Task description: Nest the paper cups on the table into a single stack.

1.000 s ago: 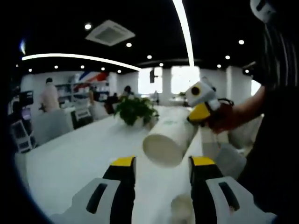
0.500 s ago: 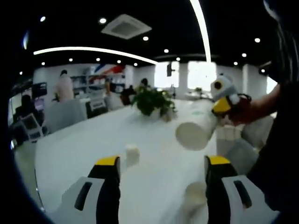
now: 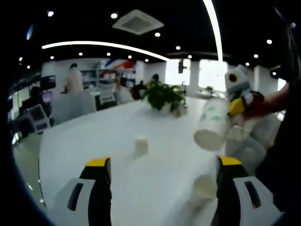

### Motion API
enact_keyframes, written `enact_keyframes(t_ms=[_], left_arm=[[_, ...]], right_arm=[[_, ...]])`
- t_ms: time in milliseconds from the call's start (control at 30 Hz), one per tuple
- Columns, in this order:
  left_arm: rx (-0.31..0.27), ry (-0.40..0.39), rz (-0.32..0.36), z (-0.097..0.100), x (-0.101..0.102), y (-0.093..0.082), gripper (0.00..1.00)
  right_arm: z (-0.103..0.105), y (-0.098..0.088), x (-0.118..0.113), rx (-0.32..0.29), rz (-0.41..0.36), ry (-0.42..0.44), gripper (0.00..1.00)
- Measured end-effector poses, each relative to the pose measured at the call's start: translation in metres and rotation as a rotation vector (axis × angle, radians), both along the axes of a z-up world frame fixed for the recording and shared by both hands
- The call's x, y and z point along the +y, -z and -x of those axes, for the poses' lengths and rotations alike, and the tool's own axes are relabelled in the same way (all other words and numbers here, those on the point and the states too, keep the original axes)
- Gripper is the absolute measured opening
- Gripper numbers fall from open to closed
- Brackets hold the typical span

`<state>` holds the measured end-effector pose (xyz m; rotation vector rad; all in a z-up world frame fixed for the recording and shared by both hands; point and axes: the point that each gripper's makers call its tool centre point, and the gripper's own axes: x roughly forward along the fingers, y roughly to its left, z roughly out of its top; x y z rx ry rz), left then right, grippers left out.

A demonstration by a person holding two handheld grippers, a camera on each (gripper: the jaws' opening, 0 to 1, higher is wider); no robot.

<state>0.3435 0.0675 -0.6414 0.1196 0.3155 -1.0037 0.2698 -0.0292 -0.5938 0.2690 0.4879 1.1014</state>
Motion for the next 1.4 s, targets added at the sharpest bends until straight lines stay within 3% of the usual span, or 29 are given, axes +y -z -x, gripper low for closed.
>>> enact_keyframes(t_ms=[67, 333, 400, 567, 667, 767, 967, 1233, 1400], left_arm=[[0.0, -0.001, -0.008, 0.001, 0.001, 0.003, 0.99], [-0.006, 0.007, -0.016, 0.008, 0.001, 0.007, 0.99], [-0.01, 0.005, -0.024, 0.008, 0.002, 0.007, 0.99], [-0.017, -0.012, -0.015, 0.003, 0.004, 0.001, 0.99], [-0.05, -0.028, -0.057, -0.003, 0.01, 0.001, 0.99], [-0.057, -0.039, -0.053, -0.006, 0.012, -0.002, 0.99], [-0.052, -0.067, -0.049, -0.011, 0.018, -0.003, 0.96], [-0.052, -0.071, -0.068, -0.012, 0.02, 0.002, 0.93], [-0.071, -0.069, -0.07, -0.012, 0.02, 0.0, 0.92]], right_arm=[[0.0, 0.0, 0.0, -0.016, 0.025, -0.007, 0.0], [0.003, 0.002, 0.002, -0.026, 0.1, -0.035, 0.0], [0.005, 0.007, 0.002, -0.038, 0.16, -0.056, 0.0], [0.016, 0.019, 0.004, -0.139, 0.383, -0.175, 0.0], [0.022, 0.025, 0.01, -0.159, 0.434, -0.228, 0.0], [0.03, 0.038, 0.018, -0.174, 0.505, -0.294, 0.0], [0.038, 0.058, 0.027, -0.166, 0.57, -0.35, 0.0], [0.043, 0.08, 0.031, -0.212, 0.706, -0.446, 0.0], [0.042, 0.091, 0.036, -0.222, 0.751, -0.479, 0.0]])
